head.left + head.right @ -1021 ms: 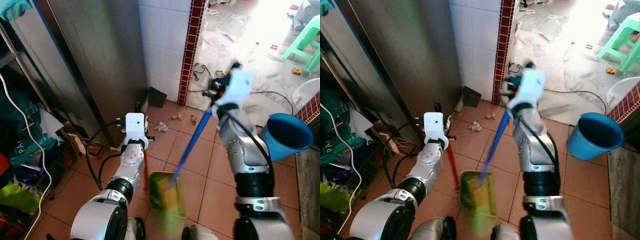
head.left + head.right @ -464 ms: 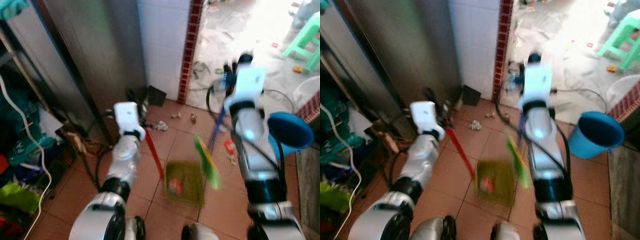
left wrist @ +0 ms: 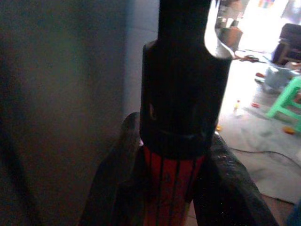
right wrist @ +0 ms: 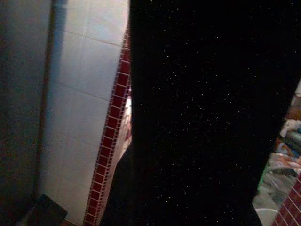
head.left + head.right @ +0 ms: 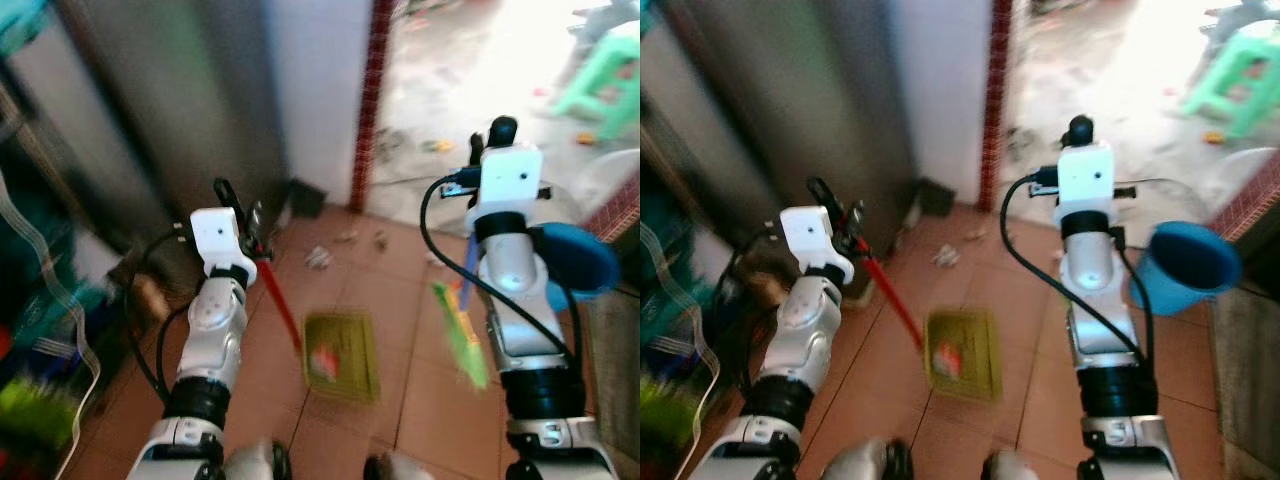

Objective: Sweep floor

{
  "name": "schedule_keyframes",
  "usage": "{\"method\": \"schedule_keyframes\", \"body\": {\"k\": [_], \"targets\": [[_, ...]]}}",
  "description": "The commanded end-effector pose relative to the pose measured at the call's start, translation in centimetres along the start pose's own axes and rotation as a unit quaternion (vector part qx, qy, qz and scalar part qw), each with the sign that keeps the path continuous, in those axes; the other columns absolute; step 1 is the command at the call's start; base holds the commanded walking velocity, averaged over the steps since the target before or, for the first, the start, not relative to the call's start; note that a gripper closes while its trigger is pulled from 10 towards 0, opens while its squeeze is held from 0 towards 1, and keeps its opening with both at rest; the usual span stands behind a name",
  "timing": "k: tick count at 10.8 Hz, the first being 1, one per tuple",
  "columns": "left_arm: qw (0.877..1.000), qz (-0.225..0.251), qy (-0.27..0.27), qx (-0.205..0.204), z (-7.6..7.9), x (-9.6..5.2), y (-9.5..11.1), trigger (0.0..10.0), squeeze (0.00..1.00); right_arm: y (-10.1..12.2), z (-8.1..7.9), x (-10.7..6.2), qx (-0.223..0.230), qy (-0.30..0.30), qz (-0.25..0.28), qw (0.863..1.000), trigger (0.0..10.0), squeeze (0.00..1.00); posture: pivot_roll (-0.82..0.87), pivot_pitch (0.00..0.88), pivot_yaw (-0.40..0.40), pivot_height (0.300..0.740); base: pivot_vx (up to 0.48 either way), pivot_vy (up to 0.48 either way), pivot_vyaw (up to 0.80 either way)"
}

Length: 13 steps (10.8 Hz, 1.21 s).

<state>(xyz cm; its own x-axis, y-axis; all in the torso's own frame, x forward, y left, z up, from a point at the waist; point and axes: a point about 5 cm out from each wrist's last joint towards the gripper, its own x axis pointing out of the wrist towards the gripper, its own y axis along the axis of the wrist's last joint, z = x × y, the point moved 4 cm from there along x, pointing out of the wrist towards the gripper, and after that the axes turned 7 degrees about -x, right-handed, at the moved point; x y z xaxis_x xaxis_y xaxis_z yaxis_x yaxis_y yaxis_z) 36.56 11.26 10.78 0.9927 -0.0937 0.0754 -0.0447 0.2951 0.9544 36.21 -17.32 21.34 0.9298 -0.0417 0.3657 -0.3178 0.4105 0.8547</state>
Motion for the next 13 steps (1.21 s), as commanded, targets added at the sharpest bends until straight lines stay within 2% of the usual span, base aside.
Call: {"method": "schedule_keyframes", "body": {"k": [1, 6, 8, 9, 10, 13], "targets": [[0.999, 0.036, -0.017, -0.007, 0.8, 0.3, 1.9, 10.0, 0.00, 0.8, -0.2, 0.3, -0.005, 0.004, 0.019, 1.000, 10.0, 0.00, -0.07, 0.044, 0.046, 0.740, 0.360, 0.000, 0.00], [0.999, 0.026, -0.018, -0.010, 1.0, -0.1, 2.3, 10.0, 0.00, 0.2, -0.6, 0.5, -0.010, 0.007, 0.015, 1.000, 10.0, 0.00, -0.07, 0.037, 0.039, 0.740, 0.405, 0.000, 0.00], [0.999, 0.024, -0.019, -0.012, 1.1, -0.1, 2.4, 10.0, 0.00, -1.1, -0.4, 0.4, 0.004, -0.002, -0.013, 1.000, 10.0, 0.00, -0.07, 0.036, 0.040, 0.740, 0.405, 0.000, 0.00], [1.000, 0.021, -0.019, -0.012, 1.1, -0.2, 2.5, 10.0, 0.00, -2.4, 0.0, 0.1, 0.022, -0.016, -0.045, 0.999, 10.0, 0.00, -0.07, 0.036, 0.043, 0.740, 0.405, 0.000, -0.46], [1.000, 0.019, -0.018, -0.012, 1.1, -0.2, 2.6, 10.0, 0.00, -2.7, 0.0, 0.0, 0.022, -0.018, -0.048, 0.998, 10.0, 0.00, -0.07, 0.036, 0.043, 0.740, 0.409, 0.000, -0.61], [1.000, 0.019, -0.016, -0.011, 1.1, -0.2, 2.8, 10.0, 0.00, -2.5, 0.0, 0.1, 0.020, -0.017, -0.043, 0.999, 10.0, 0.00, -0.07, 0.041, 0.045, 0.740, 0.406, 0.000, 0.00]]}}
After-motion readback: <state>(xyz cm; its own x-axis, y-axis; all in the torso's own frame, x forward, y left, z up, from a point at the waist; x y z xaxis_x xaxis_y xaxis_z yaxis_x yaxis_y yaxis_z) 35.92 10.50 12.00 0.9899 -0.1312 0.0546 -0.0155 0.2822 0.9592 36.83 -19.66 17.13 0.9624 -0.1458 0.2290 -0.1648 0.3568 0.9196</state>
